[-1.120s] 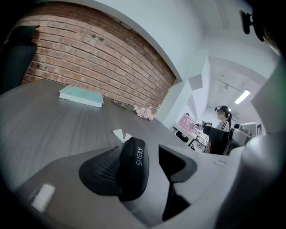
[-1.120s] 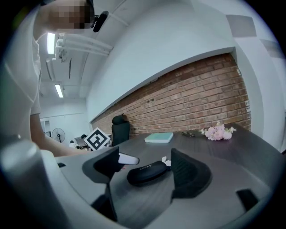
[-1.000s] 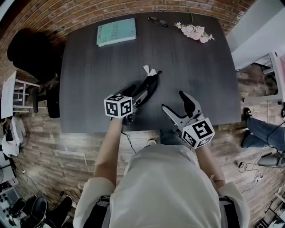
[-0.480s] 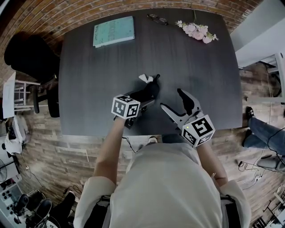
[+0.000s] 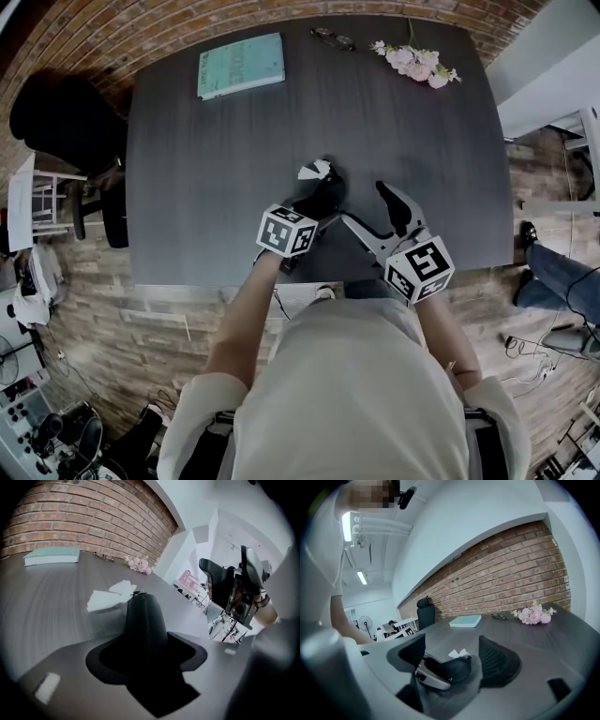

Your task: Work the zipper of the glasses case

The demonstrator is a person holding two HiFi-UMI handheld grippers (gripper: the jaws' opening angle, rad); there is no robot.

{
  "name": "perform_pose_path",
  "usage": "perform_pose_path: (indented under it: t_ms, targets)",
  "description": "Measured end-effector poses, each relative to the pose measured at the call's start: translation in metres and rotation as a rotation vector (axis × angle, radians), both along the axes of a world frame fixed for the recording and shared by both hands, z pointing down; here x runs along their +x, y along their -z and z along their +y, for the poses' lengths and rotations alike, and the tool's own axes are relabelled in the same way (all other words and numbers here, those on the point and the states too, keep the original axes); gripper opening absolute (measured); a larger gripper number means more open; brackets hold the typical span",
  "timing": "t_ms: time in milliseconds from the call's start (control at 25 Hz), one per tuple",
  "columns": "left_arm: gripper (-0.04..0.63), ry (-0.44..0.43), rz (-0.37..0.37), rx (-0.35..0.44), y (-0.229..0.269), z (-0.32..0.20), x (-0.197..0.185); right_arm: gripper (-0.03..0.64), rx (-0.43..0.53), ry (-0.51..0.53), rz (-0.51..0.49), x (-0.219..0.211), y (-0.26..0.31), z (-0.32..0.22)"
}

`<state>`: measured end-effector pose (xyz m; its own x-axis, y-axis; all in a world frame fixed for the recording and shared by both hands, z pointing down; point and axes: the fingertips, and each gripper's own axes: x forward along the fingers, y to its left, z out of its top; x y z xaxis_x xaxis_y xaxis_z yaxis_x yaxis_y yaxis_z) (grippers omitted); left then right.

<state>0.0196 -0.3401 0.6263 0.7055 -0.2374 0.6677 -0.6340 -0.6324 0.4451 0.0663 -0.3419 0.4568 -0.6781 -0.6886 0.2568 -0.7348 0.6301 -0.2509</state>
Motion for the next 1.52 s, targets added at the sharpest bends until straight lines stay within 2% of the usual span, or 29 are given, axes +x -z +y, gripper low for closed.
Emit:
perform_pose_path:
  t_ms: [160,280,560,760,960,1160,1360,1520]
  targets:
    - [0.267,-0.007,0.009,0.029,0.010,0.009,-0.004,0.342,0.011,0.008,0.028,-0.009,-0.001,0.006]
    - [0.267,0.004,0.047,0.046,0.026,0.019,-0.006,0.342,0.031,0.021,0.072,-0.019,0.000,0.007]
    - [0.267,-0.004,0.083,0.108,0.064,0.065,-0.014,0.342,0.041,0.144,0.232,-0.061,-0.004,0.020]
    - [0.267,-0.016,0.069,0.154,0.085,0.109,-0.025,0.342,0.018,0.249,0.363,-0.095,-0.009,0.047]
    - [0.267,-0.045,-0.007,0.217,0.094,0.154,-0.035,0.342,-0.006,0.369,0.499,-0.128,-0.018,0.089]
    - [0.267,-0.074,-0.046,0.254,0.098,0.194,-0.038,0.225,0.003,0.431,0.617,-0.145,-0.022,0.126]
    - [0.267,-0.065,-0.042,0.254,0.100,0.219,-0.041,0.041,0.066,0.412,0.703,-0.147,-0.016,0.150]
    - [0.267,-0.070,-0.045,0.246,0.097,0.238,-0.045,0.017,0.089,0.406,0.673,-0.151,-0.003,0.169]
